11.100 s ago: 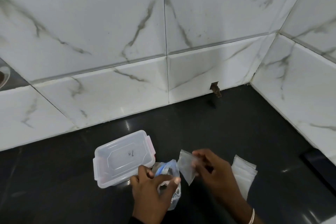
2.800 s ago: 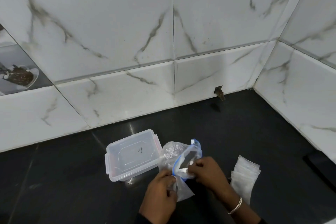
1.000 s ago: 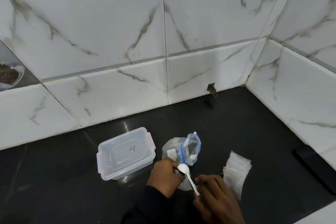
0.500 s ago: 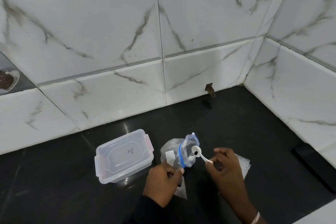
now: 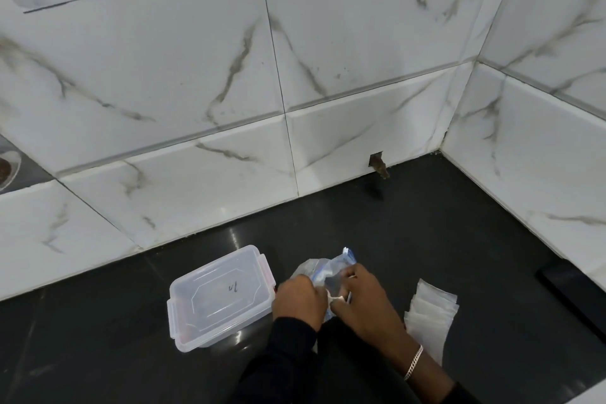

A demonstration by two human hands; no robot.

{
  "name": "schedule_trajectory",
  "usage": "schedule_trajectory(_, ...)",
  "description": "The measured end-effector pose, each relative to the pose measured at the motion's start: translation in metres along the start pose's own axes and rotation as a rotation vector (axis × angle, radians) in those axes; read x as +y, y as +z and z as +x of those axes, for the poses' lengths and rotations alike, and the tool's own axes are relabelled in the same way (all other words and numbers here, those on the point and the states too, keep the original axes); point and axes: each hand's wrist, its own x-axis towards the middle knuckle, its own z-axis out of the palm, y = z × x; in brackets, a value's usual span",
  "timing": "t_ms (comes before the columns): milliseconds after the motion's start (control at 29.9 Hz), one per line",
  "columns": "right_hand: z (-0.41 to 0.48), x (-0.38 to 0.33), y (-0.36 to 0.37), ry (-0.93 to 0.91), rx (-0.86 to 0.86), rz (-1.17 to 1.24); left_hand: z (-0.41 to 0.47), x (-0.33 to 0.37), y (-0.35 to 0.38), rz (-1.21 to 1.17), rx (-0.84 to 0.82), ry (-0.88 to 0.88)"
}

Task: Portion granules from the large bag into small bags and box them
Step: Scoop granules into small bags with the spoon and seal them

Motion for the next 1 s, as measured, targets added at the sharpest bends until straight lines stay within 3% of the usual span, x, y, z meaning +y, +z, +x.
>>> schedule_trajectory(334,-0.011,-0.024,0.011,-0.164,0.169,-0.245,-0.019,-0.072,-0.029,-0.21,0.024,0.151)
schedule_trajectory(468,-0.017,-0.045,0.012,-0.212,0.235,-0.183,-0.025,-0.074,-0.045,-0.226,0.039,0.27)
schedule_trajectory(635,-0.02,-0.06,0.003,-0.187,0.114,-0.183,-0.032,-0.074,-0.065,-0.305,0.059,0.359)
schedule_trajectory(836,-0.032,-0.052,-0.007,-0.284,0.186,-0.292,-0.049,-0.092,-0.074,-0.328,0.098,0.561)
schedule_trajectory(1003,-0.046,-0.051,-0.001,-0.325,0.126,-0.182,-0.055,-0.095,-0.079,-0.33,0.111,0.551)
